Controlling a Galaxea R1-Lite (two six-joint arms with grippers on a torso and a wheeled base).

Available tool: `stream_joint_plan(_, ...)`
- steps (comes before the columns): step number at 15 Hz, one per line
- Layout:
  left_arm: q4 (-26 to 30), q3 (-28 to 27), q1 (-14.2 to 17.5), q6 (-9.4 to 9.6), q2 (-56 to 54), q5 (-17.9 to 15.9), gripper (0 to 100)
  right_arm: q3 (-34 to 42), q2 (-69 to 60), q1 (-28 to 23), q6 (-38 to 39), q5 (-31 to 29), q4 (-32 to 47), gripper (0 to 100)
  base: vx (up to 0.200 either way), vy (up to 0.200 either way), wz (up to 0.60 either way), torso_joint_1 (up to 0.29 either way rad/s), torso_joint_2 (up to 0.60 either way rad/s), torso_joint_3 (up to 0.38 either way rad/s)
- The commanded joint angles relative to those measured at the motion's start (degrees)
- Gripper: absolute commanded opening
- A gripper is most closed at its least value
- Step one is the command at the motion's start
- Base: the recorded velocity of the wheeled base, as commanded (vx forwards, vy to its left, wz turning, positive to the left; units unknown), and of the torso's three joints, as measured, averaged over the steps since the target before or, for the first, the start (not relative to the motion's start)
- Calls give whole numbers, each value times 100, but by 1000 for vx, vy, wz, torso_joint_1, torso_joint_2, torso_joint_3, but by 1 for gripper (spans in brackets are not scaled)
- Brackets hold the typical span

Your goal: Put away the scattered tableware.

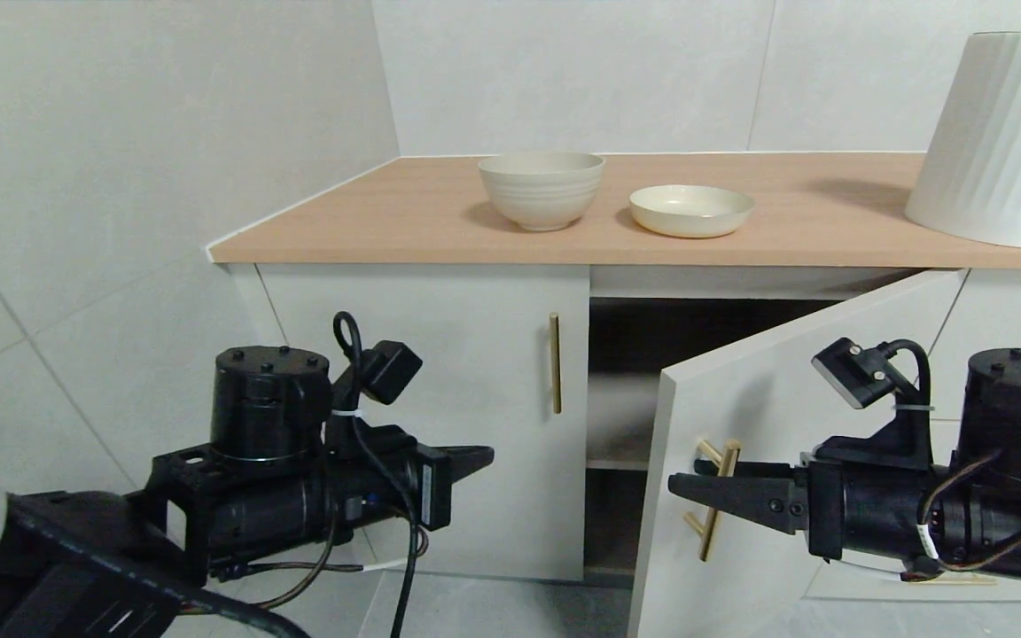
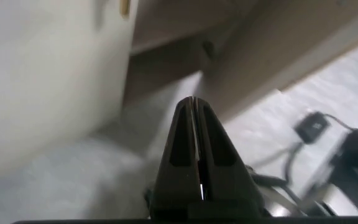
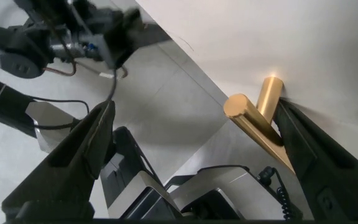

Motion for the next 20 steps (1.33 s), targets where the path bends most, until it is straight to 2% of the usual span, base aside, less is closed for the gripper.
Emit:
stream_joint_plan(1, -194, -271, -336, 128, 827, 85, 0, 5, 83, 10, 3, -2, 0, 100, 0, 0, 0, 0, 0, 0)
stream_joint_plan(2, -220, -332, -468, 120, 1012, 103, 0, 5, 74, 10, 3, -2, 0, 100, 0, 0, 0, 0, 0, 0)
stream_joint_plan(4, -502, -772, -732, -65, 1548, 120, 0, 5, 83, 10, -5, -2, 0, 100, 0, 0, 0, 0, 0, 0)
stream_joint_plan(5, -844, -1018, -881, -373, 1864, 85, 0, 5, 74, 10, -14, -2, 0, 100, 0, 0, 0, 0, 0, 0)
stream_joint_plan(6, -1038, -1044, -925, -487, 2005, 50, 0, 5, 74, 10, -14, -2, 0, 100, 0, 0, 0, 0, 0, 0)
stream_joint_plan(7, -1653, -1132, -969, -627, 2418, 6, 0, 5, 65, 10, -23, -2, 0, 100, 0, 0, 0, 0, 0, 0)
stream_joint_plan(8, -2286, -1237, -969, -645, 2761, 6, 0, 5, 65, 10, -23, -2, 0, 100, 0, 0, 0, 0, 0, 0)
stream_joint_plan(9, -2409, -1369, -978, -645, 2849, -3, 0, 5, 65, 10, -23, -2, 0, 100, 0, 0, 0, 0, 0, 0)
stream_joint_plan(12, -2374, -1747, -1233, -654, 2928, -91, 0, 14, 74, 10, -23, -11, 0, 100, 0, 0, 0, 0, 0, 0)
stream_joint_plan(15, -2567, -1826, -1408, -654, 2928, -82, 0, 67, 83, 1, -111, -63, 0, 100, 0, 0, 0, 0, 0, 0)
stream_joint_plan(20, -2778, -1844, -1523, -645, 2673, -47, 0, 278, -269, -324, -673, -696, 79, 100, 0, 0, 0, 0, 0, 0)
